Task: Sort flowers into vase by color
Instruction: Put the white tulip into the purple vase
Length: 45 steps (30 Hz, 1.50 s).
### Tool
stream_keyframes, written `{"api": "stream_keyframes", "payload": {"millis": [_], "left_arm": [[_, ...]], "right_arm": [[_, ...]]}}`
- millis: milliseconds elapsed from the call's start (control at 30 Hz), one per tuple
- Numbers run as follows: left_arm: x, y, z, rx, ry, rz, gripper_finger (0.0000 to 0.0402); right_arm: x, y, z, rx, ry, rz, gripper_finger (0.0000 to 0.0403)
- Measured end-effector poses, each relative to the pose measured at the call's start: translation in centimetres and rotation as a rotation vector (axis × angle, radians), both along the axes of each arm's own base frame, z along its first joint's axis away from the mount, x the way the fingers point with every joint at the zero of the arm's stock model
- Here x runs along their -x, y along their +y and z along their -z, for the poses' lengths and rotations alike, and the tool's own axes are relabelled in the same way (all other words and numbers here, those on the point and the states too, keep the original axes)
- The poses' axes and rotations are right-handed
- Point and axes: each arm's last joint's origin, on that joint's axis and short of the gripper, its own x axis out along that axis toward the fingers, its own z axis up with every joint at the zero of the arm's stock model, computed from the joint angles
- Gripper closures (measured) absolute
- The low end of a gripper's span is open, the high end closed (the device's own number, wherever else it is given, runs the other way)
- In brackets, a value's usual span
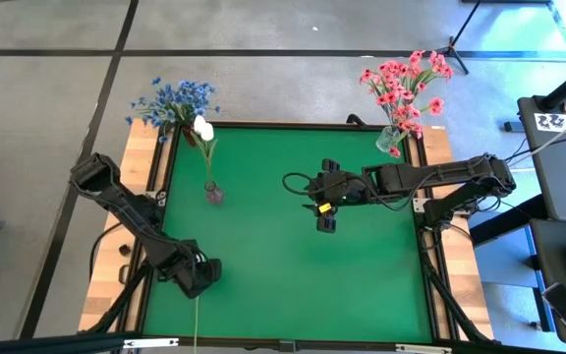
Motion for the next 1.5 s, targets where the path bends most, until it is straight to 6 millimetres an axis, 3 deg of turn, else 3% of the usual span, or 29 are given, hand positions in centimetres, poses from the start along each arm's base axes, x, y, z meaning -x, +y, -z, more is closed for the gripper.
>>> {"api": "stream_keyframes", "payload": {"millis": [133, 300, 367, 467, 567, 733, 833, 933, 1067, 1200, 1333, 1500], "left_arm": [[-0.2, 0.1, -0.1, -0.050, -0.048, 0.039, 0.0288], [-0.8, 0.3, -0.4, -0.177, -0.157, 0.055, 0.0359], [-1.2, 0.2, -0.8, -0.237, -0.224, 0.061, 0.0387], [-2.0, -0.1, -2.1, -0.344, -0.352, 0.111, 0.0391], [-3.0, -0.1, -4.8, -0.530, -0.526, 0.166, 0.0392], [-3.7, 2.0, -11.5, -0.995, -0.707, 0.221, 0.0397], [-3.4, 4.0, -15.8, -1.265, -0.678, 0.264, 0.0398], [-2.7, 6.1, -19.5, -1.437, -0.539, 0.390, 0.0398], [-0.9, 9.4, -23.6, -1.487, -0.438, 0.503, 0.0399], [0.8, 11.7, -26.3, -1.474, -0.487, 0.640, 0.0399], [2.3, 13.4, -28.1, -1.514, -0.557, 0.779, 0.0399], [4.7, 15.1, -29.0, -1.541, -0.628, 0.833, 0.0399]], "right_arm": [[0.0, 0.0, 0.0, 0.000, 0.000, 0.000, 0.0189], [0.1, -0.1, -0.1, 0.018, 0.005, 0.014, 0.0189], [0.2, -0.1, -1.0, 0.044, 0.005, 0.024, 0.0189], [0.5, -0.3, -3.1, 0.109, -0.013, 0.040, 0.0189], [0.8, -0.5, -5.6, 0.159, -0.057, 0.043, 0.0189], [1.3, -0.8, -9.3, 0.174, -0.165, 0.045, 0.0189], [1.5, -0.7, -10.6, 0.166, -0.227, 0.049, 0.0189], [1.6, -0.7, -11.2, 0.156, -0.246, 0.042, 0.0189], [1.5, -0.5, -11.3, 0.072, -0.258, 0.002, 0.0189], [1.5, -0.2, -11.2, 0.000, -0.265, -0.001, 0.0189], [1.6, 0.6, -11.2, -0.015, -0.272, 0.010, 0.0189], [1.9, 2.1, -11.3, -0.015, -0.286, 0.053, 0.0189]]}}
